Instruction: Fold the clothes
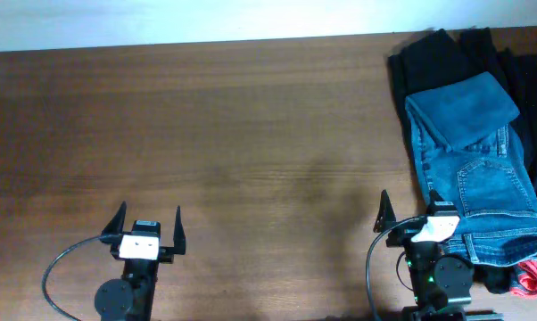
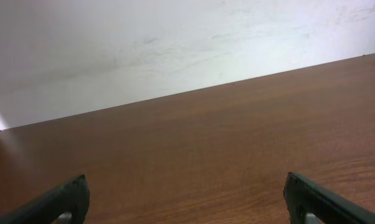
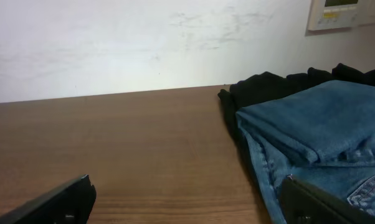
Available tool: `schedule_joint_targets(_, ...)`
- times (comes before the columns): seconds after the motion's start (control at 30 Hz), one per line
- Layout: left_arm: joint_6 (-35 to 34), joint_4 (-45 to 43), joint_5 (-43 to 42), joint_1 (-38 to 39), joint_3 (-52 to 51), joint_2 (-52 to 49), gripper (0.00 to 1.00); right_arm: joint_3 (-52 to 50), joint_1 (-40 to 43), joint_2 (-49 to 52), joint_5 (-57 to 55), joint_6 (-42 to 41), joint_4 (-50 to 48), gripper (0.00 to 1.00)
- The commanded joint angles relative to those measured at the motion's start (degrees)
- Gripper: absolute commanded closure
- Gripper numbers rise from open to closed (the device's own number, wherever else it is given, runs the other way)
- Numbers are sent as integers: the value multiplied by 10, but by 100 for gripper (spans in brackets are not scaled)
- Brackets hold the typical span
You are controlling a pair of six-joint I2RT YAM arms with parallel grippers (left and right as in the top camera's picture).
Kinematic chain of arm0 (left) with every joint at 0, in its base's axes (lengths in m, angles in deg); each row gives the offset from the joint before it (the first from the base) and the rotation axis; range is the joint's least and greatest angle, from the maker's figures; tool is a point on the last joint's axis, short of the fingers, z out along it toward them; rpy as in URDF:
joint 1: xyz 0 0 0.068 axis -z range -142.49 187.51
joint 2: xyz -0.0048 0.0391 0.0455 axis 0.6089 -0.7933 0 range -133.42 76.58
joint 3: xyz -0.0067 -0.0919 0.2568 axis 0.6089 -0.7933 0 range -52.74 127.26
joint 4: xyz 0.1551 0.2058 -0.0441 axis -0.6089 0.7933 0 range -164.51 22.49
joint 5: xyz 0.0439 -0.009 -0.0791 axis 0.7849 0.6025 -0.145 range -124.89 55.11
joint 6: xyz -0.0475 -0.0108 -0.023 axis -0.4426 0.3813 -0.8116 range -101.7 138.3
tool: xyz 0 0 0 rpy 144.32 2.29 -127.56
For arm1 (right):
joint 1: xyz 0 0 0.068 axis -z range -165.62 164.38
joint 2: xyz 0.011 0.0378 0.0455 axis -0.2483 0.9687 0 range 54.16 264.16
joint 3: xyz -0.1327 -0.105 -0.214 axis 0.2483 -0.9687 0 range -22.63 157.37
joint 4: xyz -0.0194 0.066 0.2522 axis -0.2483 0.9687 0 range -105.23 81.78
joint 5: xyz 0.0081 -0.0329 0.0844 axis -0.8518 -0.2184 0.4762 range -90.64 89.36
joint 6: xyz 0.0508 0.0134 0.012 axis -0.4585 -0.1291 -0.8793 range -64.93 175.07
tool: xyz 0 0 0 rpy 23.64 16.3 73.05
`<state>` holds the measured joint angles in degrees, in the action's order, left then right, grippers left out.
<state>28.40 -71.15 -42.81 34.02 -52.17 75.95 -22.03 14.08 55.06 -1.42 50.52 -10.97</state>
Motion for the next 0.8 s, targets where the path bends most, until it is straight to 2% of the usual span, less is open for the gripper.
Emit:
schedule_joint_targets(0.0,5,4,2,2,-1,3,1,-3,0,-4,3,-4,3,1)
schedule_joint_targets(0.13,5,4,2,2,-1,3,1,6,0,-4,3,-76,3,1)
schedule_joint_targets(0.33,7,-2,5,2,0,3,1,64,0,-2,-2,-75,64,1)
schedule_joint_targets(0.37,7,-15,2,2,0,3,1,83,0,3,-6,-76,89,1)
schedule_joint_targets(0.47,-73,-25,-28,2,0,3,1,146,0,26,-26,-76,159,1)
schedule_joint_targets(0.57,-152,15,-29,2,13,2,1,226,0,76,-34,-76,236,1)
schedule_joint_targets(0.77,-165,103,-28,2,110,-16,1,384,0,208,-34,-75,420,1)
